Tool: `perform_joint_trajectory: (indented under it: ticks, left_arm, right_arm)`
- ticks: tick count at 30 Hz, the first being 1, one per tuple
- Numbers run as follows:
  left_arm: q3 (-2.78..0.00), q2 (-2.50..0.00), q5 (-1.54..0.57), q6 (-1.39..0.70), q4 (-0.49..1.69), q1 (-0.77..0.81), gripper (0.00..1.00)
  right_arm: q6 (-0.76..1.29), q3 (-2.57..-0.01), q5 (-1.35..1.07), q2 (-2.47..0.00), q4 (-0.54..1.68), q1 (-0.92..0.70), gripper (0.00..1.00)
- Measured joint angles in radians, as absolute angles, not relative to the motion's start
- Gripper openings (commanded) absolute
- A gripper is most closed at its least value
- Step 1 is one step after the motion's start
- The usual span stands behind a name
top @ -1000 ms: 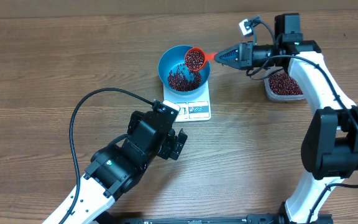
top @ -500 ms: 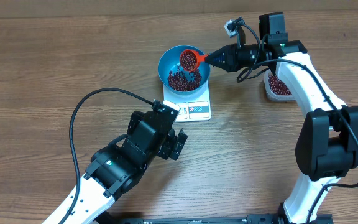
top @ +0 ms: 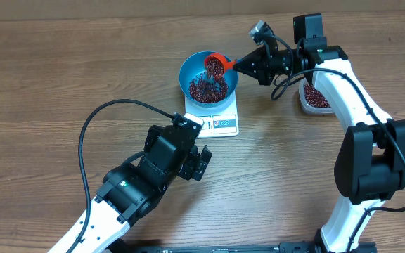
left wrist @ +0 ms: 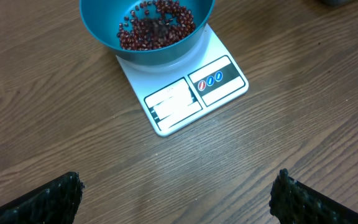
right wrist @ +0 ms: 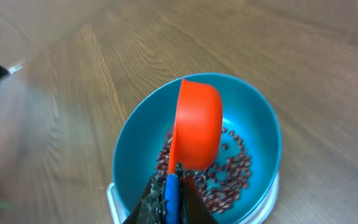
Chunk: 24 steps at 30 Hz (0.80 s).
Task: Scoop item into bowl and weigh 150g on scale
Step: 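Carry the scoop left and tilt it over the teal bowl, then tip the red scoop to empty beans into the teal bowl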
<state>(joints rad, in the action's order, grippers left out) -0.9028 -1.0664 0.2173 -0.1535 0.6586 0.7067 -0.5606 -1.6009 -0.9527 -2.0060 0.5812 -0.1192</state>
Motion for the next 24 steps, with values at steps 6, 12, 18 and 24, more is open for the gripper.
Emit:
perform_joint_trajectory:
  ticks: [6, 12, 18, 24]
  left_arm:
    - [-0.903, -1.066, 0.217, -0.153, 0.659, 0.707, 0.99]
    - [-0.903, -1.066, 0.217, -0.154, 0.659, 0.707, 1.0]
    - [-0.903, -1.066, 0.217, -0.154, 0.659, 0.707, 1.0]
    - [-0.903, -1.066, 0.217, -0.154, 0.659, 0.707, 1.0]
  right_arm:
    - [-0.691, -1.601, -0.953, -2.006, 0.545, -0.12, 0.04]
    - [-0.833, -1.601, -0.96, -2.006, 0.544, -0.12, 0.04]
    - [-1.006, -1.601, -1.008, -2.006, 0.542, -0.119, 0.04]
    - [-1.157, -1.601, -1.03, -2.006, 0.512, -0.12, 0.04]
